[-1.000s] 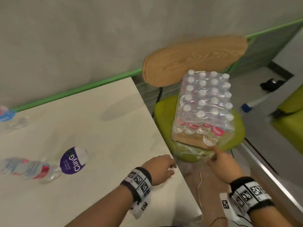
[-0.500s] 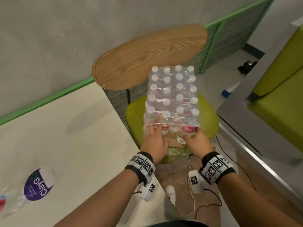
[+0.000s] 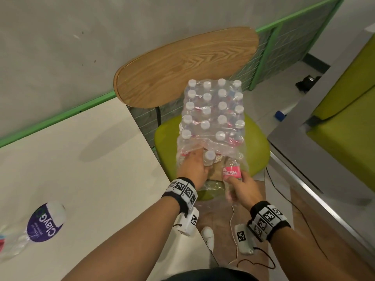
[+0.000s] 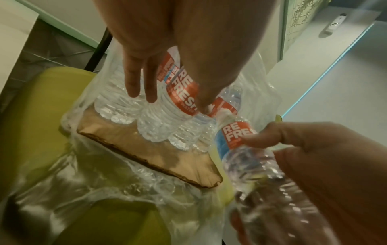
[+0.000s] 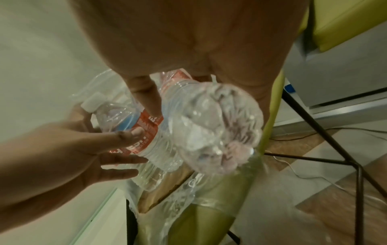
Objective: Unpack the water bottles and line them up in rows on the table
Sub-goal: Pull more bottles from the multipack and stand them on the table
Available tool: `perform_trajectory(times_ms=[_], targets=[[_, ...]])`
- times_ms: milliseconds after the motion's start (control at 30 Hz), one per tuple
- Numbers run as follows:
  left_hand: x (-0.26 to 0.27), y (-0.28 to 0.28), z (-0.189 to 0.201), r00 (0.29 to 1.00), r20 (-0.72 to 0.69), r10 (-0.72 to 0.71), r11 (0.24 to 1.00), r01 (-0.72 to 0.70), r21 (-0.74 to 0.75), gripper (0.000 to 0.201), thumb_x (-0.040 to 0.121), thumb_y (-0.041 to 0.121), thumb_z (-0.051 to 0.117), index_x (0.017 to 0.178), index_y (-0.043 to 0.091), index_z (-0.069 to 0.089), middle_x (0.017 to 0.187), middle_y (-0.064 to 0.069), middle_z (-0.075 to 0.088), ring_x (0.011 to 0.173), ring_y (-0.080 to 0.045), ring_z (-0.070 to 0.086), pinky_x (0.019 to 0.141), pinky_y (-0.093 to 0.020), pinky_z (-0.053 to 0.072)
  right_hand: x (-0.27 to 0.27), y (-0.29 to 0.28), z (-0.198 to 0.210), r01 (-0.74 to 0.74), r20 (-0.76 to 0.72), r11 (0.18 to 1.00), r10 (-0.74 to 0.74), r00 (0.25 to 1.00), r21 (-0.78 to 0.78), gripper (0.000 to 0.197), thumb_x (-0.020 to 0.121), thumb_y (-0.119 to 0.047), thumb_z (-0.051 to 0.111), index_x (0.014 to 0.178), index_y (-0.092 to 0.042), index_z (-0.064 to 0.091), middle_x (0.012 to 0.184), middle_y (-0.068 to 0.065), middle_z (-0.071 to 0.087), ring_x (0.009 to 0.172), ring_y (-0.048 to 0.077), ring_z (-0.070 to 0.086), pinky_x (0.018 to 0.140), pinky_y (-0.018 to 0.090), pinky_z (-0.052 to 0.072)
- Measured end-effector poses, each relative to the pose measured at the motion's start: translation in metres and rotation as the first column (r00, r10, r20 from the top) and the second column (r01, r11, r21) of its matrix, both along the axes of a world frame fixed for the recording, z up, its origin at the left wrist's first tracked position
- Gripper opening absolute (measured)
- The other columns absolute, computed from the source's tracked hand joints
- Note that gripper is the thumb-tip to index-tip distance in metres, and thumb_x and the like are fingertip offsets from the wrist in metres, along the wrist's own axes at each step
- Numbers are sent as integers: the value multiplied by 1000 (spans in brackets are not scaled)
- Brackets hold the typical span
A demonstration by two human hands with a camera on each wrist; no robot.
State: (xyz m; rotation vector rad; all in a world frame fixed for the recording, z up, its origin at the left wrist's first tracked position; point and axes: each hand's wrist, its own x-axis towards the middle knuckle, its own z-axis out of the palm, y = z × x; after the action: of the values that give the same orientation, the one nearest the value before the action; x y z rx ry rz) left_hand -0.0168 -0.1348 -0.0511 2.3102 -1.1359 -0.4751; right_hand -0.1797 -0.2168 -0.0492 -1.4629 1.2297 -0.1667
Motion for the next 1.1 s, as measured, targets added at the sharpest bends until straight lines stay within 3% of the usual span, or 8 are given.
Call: perform_trajectory(times_ms=[100,200,433,600,700,833,1000,1100], targets=[[2,2,-4,988,-154,-14,998,4,-66,60,82,25,73,134,27,44,127,1,60,116,-18,58,101,-38,47,-12,3,7,-53,19,991,51,999,120,22,85,-23,59,100,-7,61,73,13,62,56,25,54,45,29,47],[12,17,6,912,-407,-56,995,15,-103,64,78,28,77,130,42,42,124,9,62,108,-13,63,97,-38,50,-22,2,8,-148,-11,984,150,989,101,33,75,-40,64,99,-17,64,73,9,70,54,22,60,53,32,46],[29,138,27,686,-715,-136,983,1,-186,57,87,39,69,133,53,38,131,22,56,120,2,55,102,-20,44,-14,29,22,-376,19,919,377,926,120,21,89,-22,62,110,-24,61,68,-5,67,51,3,59,55,26,42],[43,268,12,734,-642,222,956,-293,-4,62,80,59,66,135,48,39,124,9,64,102,-3,67,94,-31,54,22,79,27,-561,-83,826,564,822,53,26,93,-39,58,118,-32,58,96,-8,71,79,7,68,62,18,50],[42,345,15,692,-541,478,841,-538,55,51,74,58,72,119,36,59,101,9,72,82,-6,71,81,-33,58,52,118,26,-675,-132,736,675,726,50,27,89,-39,61,112,-27,60,97,-1,72,84,17,70,69,25,54],[43,433,20,526,-437,730,605,-795,55,36,82,35,74,114,28,60,99,8,69,81,-7,68,66,-15,46,97,173,24,-808,-238,588,779,580,-45,35,75,-45,70,98,-25,53,87,-4,70,76,11,67,75,34,55],[47,500,36,462,-492,738,463,-877,-129,34,85,-3,68,88,24,49,86,0,58,77,-16,57,70,-22,46,148,254,32,-897,-205,430,873,443,-107,49,71,-51,74,102,-26,44,84,-6,69,72,3,66,63,22,53],[54,528,30,457,-490,742,459,-879,-125,33,88,5,67,99,29,47,97,4,60,88,-12,59,81,-22,50,173,304,34,-912,-154,387,901,406,-138,51,73,-51,75,105,-28,44,87,-11,68,74,-1,65,62,18,51]])
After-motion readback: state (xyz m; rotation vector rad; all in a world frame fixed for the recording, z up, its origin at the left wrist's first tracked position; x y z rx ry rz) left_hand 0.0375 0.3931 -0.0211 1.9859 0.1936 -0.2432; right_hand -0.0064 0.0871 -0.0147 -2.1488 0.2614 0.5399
